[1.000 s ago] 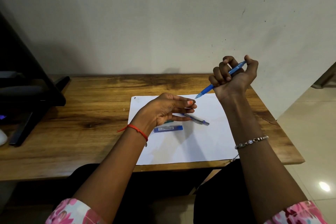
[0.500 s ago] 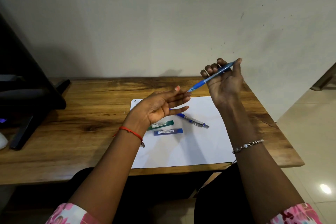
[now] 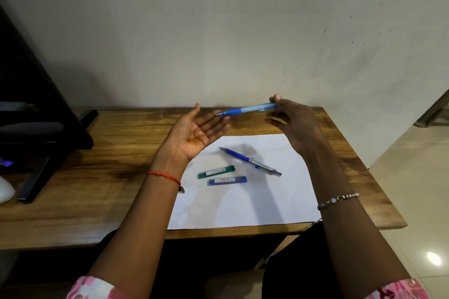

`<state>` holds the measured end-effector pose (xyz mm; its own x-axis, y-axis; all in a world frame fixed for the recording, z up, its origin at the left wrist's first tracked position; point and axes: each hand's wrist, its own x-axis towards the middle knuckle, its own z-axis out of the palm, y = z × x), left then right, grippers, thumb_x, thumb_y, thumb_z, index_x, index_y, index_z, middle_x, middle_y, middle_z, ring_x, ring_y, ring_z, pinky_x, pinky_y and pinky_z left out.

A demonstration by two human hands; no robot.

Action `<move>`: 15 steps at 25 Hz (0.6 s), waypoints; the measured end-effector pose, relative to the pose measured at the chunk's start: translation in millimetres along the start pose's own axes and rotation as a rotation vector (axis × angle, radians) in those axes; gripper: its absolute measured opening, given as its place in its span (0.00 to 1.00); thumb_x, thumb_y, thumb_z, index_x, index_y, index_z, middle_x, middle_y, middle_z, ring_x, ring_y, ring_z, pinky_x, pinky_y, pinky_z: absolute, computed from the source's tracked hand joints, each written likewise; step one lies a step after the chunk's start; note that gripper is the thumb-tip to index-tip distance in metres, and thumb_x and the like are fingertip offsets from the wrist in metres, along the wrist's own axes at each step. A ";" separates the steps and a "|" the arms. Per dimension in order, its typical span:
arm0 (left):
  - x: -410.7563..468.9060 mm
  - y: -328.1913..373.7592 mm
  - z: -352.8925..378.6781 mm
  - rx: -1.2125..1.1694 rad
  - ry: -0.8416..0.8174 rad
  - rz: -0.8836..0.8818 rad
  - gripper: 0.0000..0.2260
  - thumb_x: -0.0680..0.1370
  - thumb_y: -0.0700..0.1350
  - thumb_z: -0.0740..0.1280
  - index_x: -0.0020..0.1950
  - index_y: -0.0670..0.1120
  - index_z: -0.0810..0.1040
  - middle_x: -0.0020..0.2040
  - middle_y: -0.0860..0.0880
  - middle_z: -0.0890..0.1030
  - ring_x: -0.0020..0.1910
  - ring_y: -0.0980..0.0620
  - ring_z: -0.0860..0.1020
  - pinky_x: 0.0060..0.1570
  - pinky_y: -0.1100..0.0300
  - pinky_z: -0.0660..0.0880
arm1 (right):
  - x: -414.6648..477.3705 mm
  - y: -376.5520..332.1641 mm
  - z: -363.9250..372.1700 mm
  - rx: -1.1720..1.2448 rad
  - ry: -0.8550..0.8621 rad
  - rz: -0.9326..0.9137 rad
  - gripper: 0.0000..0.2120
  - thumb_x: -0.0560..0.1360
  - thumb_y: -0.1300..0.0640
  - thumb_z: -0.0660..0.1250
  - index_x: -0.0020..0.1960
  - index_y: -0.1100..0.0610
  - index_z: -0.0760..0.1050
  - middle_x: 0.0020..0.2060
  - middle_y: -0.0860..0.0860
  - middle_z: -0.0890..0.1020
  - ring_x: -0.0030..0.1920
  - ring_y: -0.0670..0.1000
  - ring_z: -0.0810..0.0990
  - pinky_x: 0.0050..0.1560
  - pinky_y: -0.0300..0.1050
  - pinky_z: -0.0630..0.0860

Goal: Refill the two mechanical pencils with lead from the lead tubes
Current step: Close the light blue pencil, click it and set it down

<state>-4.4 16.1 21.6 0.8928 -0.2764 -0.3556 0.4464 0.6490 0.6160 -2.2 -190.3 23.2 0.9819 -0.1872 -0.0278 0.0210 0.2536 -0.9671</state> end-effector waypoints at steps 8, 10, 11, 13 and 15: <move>0.7 5.0 -4.4 -0.032 0.166 0.035 0.15 0.80 0.46 0.57 0.48 0.34 0.74 0.43 0.37 0.79 0.43 0.41 0.79 0.51 0.51 0.76 | 3.9 8.3 -11.7 -0.778 -0.254 -0.030 0.11 0.72 0.64 0.69 0.54 0.64 0.80 0.36 0.55 0.80 0.32 0.46 0.75 0.34 0.34 0.73; 0.3 2.0 -2.7 -0.034 0.210 0.029 0.15 0.80 0.45 0.57 0.57 0.33 0.71 0.46 0.36 0.77 0.52 0.40 0.78 0.56 0.50 0.73 | 6.0 15.8 -7.0 -0.930 -0.217 -0.090 0.10 0.72 0.64 0.70 0.53 0.63 0.81 0.39 0.54 0.80 0.34 0.44 0.72 0.32 0.26 0.67; 0.6 0.1 -2.5 -0.031 0.237 0.024 0.16 0.80 0.44 0.58 0.61 0.33 0.68 0.47 0.35 0.76 0.57 0.39 0.77 0.56 0.50 0.72 | 7.2 19.6 -5.9 -0.955 -0.180 -0.111 0.10 0.71 0.64 0.70 0.52 0.63 0.81 0.40 0.53 0.81 0.36 0.44 0.73 0.31 0.25 0.66; 1.0 -1.6 -2.6 -0.016 0.296 0.018 0.17 0.79 0.44 0.58 0.64 0.34 0.66 0.46 0.35 0.75 0.64 0.39 0.73 0.58 0.50 0.71 | 9.4 26.9 -5.5 -0.977 -0.115 -0.116 0.10 0.71 0.64 0.71 0.52 0.64 0.82 0.43 0.55 0.83 0.41 0.47 0.75 0.36 0.28 0.68; 1.2 -0.6 -3.5 -0.006 0.340 0.018 0.16 0.79 0.43 0.58 0.63 0.35 0.67 0.50 0.35 0.75 0.65 0.40 0.72 0.60 0.50 0.70 | 11.5 33.9 -5.4 -1.058 -0.083 -0.081 0.09 0.70 0.64 0.71 0.51 0.63 0.82 0.46 0.58 0.84 0.44 0.50 0.77 0.42 0.38 0.70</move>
<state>-3.9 17.8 18.3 0.8287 -0.0130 -0.5596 0.4293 0.6563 0.6204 8.7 -189.0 -11.3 0.9955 -0.0912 0.0252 -0.0482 -0.7180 -0.6944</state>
